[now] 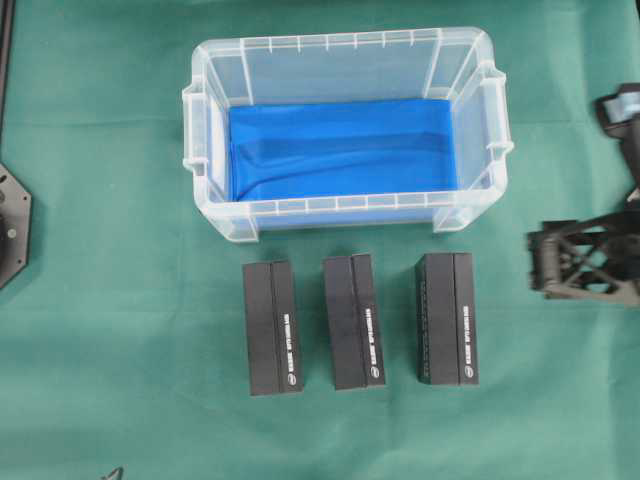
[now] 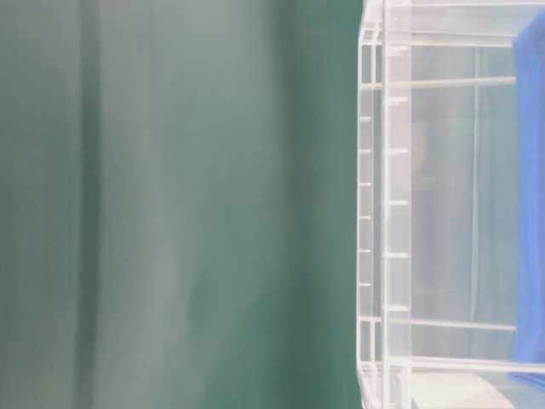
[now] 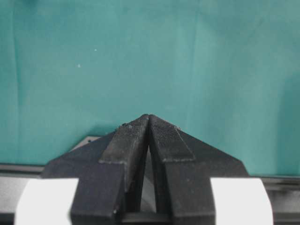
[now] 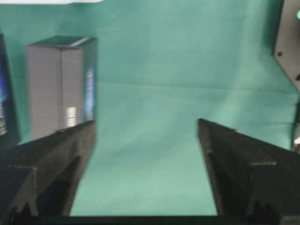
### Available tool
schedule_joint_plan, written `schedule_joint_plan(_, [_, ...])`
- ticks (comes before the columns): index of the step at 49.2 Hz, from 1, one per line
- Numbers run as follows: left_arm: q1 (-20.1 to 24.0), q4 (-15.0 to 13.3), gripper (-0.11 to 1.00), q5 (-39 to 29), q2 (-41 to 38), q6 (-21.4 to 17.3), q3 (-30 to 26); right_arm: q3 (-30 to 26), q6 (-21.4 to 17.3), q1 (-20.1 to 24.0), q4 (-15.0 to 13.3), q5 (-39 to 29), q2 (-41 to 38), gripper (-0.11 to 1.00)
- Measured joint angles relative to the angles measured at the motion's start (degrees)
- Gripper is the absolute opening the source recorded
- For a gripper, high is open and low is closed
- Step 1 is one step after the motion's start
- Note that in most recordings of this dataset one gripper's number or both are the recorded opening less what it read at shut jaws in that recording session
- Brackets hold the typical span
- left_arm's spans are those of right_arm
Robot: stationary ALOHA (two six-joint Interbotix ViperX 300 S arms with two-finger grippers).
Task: Take the box out of the case with the right arm.
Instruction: 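Open the right gripper and withdraw it to the right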
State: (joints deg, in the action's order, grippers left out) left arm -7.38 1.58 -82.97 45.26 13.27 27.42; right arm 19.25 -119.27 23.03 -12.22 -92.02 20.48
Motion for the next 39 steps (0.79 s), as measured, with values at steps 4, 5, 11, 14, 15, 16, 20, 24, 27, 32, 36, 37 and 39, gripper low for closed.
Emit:
schedule_joint_plan(4, [0.0,0.0,0.0,0.0,0.0,0.09,0.0,2.02,-1.85,0.79,0.0,0.09,2.29,0.89])
schedule_joint_plan(5, [0.0,0.0,0.0,-0.09,-0.09,0.09,0.0,2.29,-2.11,0.97,0.0,0.09,2.64,0.88])
schedule_joint_plan(11, [0.0,-0.09,0.0,-0.09,-0.09,0.18,0.0,3.08,-2.46,1.05,-0.09,0.62,3.78,0.87])
schedule_joint_plan(14, [0.0,0.0,0.0,-0.09,-0.09,0.09,0.0,3.16,-2.37,1.05,-0.44,0.79,3.78,0.86])
schedule_joint_plan(15, [0.0,0.0,0.0,0.0,0.0,0.09,0.0,3.16,-2.29,1.05,-0.53,0.79,3.78,0.85])
schedule_joint_plan(16, [0.0,0.0,0.0,-0.09,-0.09,0.18,0.0,3.25,-2.29,0.88,-0.62,0.88,3.87,0.85])
schedule_joint_plan(20, [0.0,0.0,0.0,-0.09,0.0,0.09,0.0,3.52,-1.76,0.0,-0.79,0.79,3.87,0.84])
schedule_joint_plan(24, [0.0,-0.09,0.0,0.0,-0.09,0.09,-0.09,4.13,0.53,-1.85,-0.88,0.88,4.22,0.84])
schedule_joint_plan(27, [0.0,-0.09,0.0,0.0,-0.09,0.09,0.0,4.75,3.34,-4.13,-0.88,0.97,5.01,0.84])
schedule_joint_plan(32, [0.0,0.0,0.0,-0.09,-0.09,0.09,-0.09,5.54,8.61,-8.44,-0.88,1.93,6.24,0.84])
schedule_joint_plan(36, [0.0,-0.09,0.0,-0.09,-0.09,0.09,0.0,6.06,13.89,-12.66,-0.88,2.9,7.12,0.84])
schedule_joint_plan(37, [0.0,0.0,0.0,0.0,-0.09,0.09,0.0,6.24,15.29,-13.8,-0.88,3.08,7.38,0.84])
schedule_joint_plan(39, [0.0,-0.09,0.0,-0.09,0.0,0.18,0.0,6.42,17.58,-15.91,-0.97,3.34,7.73,0.84])
